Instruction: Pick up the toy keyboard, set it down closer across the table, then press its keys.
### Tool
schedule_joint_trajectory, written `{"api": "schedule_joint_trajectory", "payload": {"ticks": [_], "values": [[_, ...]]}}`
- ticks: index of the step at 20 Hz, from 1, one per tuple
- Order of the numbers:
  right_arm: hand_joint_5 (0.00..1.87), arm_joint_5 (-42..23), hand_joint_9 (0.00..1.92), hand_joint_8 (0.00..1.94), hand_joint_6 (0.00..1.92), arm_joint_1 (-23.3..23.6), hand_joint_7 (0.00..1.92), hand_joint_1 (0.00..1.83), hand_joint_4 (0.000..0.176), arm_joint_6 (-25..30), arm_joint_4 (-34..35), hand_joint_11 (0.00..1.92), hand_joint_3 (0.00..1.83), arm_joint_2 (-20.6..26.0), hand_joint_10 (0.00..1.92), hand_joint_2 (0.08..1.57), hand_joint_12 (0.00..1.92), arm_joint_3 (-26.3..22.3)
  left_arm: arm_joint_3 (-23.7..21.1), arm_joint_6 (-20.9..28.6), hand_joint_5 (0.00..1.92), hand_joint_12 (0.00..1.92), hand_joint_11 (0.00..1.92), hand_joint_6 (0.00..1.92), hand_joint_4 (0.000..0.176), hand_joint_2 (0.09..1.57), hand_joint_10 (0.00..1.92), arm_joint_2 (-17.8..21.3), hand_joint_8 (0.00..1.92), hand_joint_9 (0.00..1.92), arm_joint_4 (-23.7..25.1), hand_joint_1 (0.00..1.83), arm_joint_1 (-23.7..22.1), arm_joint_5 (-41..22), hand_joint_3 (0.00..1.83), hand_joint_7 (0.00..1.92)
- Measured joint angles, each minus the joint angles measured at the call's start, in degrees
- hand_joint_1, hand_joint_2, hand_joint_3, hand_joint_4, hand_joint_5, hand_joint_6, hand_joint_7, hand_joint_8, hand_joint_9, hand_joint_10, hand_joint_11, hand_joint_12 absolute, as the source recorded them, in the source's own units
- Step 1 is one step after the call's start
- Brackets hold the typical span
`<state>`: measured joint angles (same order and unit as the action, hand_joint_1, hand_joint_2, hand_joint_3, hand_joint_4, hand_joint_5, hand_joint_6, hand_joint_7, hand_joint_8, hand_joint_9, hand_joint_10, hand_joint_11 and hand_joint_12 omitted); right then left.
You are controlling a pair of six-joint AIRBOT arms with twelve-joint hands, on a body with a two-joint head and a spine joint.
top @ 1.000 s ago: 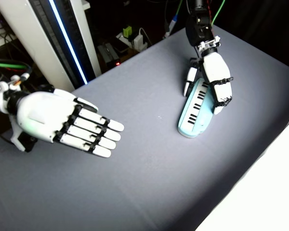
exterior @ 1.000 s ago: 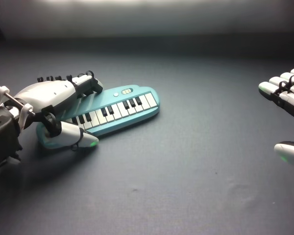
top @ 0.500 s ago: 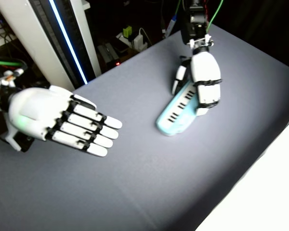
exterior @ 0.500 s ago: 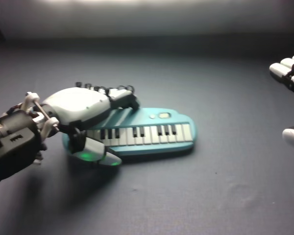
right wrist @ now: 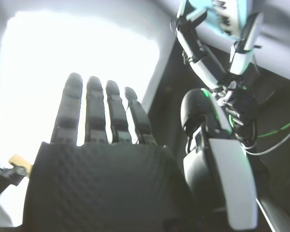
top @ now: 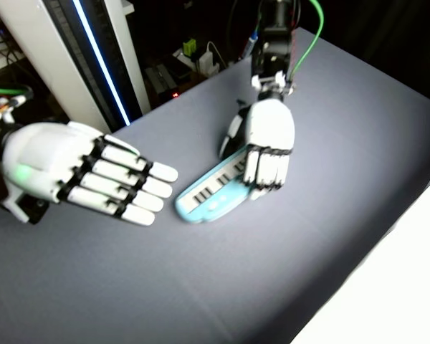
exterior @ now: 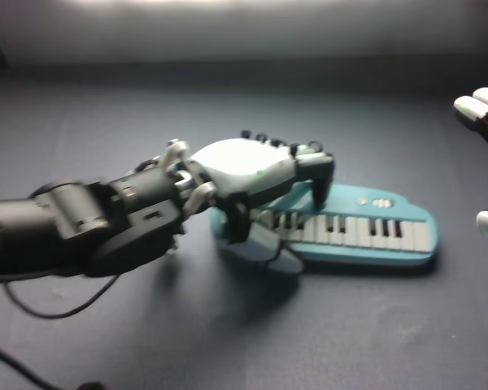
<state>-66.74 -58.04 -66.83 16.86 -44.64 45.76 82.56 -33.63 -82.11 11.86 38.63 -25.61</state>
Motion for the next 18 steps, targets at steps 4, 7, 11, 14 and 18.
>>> {"api": "schedule_joint_trajectory", "payload": {"ticks": [4,7,11,14,18], "values": [[0.00,-0.04,0.00,0.00,0.00,0.00,0.00,0.15,0.005,0.44,-0.94,0.00,0.00,0.00,0.00,1.37,0.00,0.20,2.49,2.36,0.19,1.92,0.44,1.48,0.034,1.34,1.85,-3.48,1.71,0.33,2.82,1.26,-1.81,2.56,0.01,0.52],[0.00,-0.15,0.00,0.00,0.00,-0.33,0.00,0.14,0.014,0.61,-0.57,0.00,0.00,0.00,0.00,1.37,0.00,0.24,2.21,2.47,0.25,1.87,0.68,1.31,0.000,1.31,1.74,-3.61,1.63,0.46,3.39,1.28,-1.99,2.54,0.00,0.57],[0.00,-0.20,0.00,0.00,0.00,-0.48,0.00,0.14,0.014,0.98,-0.57,0.00,0.00,0.00,0.00,1.37,0.00,0.13,-0.24,2.36,0.25,1.87,0.69,1.30,0.000,1.31,1.74,-1.36,1.63,0.46,4.57,1.28,-2.05,1.60,0.00,0.57],[0.00,-0.61,0.00,0.00,0.00,-1.05,0.00,0.18,0.000,1.03,-0.72,0.00,0.00,0.13,0.00,1.38,0.00,-0.55,-2.03,1.81,0.09,1.17,0.00,0.04,0.072,1.15,0.23,0.44,0.05,0.06,5.35,0.85,-2.03,0.48,0.00,0.07],[0.00,-0.98,0.00,0.00,0.00,-2.40,0.00,0.15,0.000,2.12,-0.74,0.00,0.00,0.39,0.00,1.37,0.00,-0.70,-3.80,1.97,0.02,0.23,0.00,0.00,0.140,0.99,0.03,3.34,0.00,0.02,5.20,0.44,-2.69,-3.67,0.01,0.01]]}}
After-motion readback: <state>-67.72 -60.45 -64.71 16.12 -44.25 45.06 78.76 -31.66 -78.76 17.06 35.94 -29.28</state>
